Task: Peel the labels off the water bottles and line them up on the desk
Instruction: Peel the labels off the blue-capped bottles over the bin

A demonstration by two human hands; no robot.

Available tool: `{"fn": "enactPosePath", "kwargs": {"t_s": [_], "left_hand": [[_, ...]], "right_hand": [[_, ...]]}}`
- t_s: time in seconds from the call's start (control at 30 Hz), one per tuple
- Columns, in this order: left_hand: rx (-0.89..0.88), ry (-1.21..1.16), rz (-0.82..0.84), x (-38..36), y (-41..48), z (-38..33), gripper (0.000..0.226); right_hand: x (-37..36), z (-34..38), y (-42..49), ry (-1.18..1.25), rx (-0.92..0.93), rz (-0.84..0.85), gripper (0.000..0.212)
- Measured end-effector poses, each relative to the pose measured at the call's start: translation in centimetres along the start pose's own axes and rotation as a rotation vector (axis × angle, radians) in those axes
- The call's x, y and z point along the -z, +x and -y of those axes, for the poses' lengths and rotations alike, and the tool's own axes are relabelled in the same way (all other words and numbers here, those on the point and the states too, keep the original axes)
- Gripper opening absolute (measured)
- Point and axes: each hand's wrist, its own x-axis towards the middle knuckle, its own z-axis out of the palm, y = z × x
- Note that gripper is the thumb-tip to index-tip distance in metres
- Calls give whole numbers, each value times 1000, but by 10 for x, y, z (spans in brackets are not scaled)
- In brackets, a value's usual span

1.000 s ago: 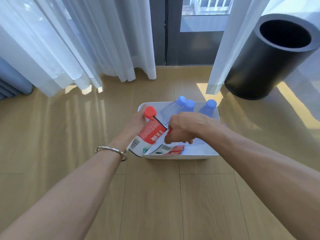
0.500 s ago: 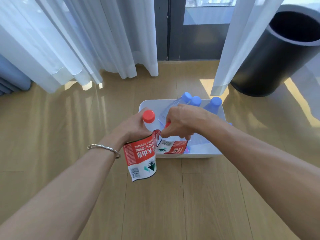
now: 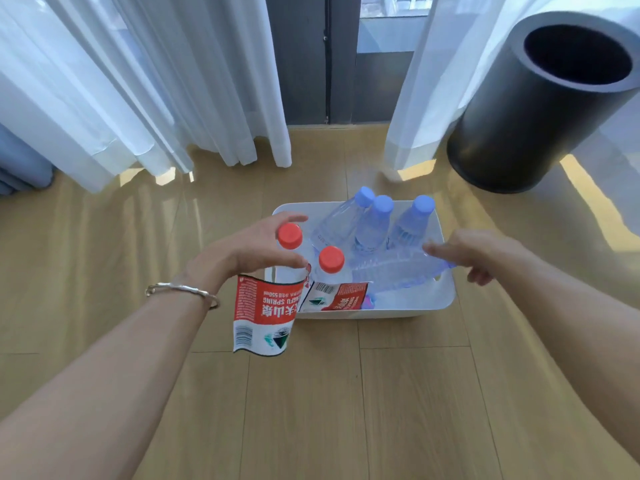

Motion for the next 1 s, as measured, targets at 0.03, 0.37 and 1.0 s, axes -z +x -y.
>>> {"fn": "enactPosePath", "kwargs": {"t_s": [0.03, 0.37, 1.0], "left_hand": [[-11, -30, 18, 2, 0, -4, 79], [-77, 379, -6, 0, -1, -69, 57], [-17, 812, 92, -27, 14, -70, 64]], "right_hand": [[-8, -3, 4, 60, 10, 27, 53], [2, 44, -22, 99, 341, -279, 30], [17, 75, -43, -231, 340, -81, 47]]}}
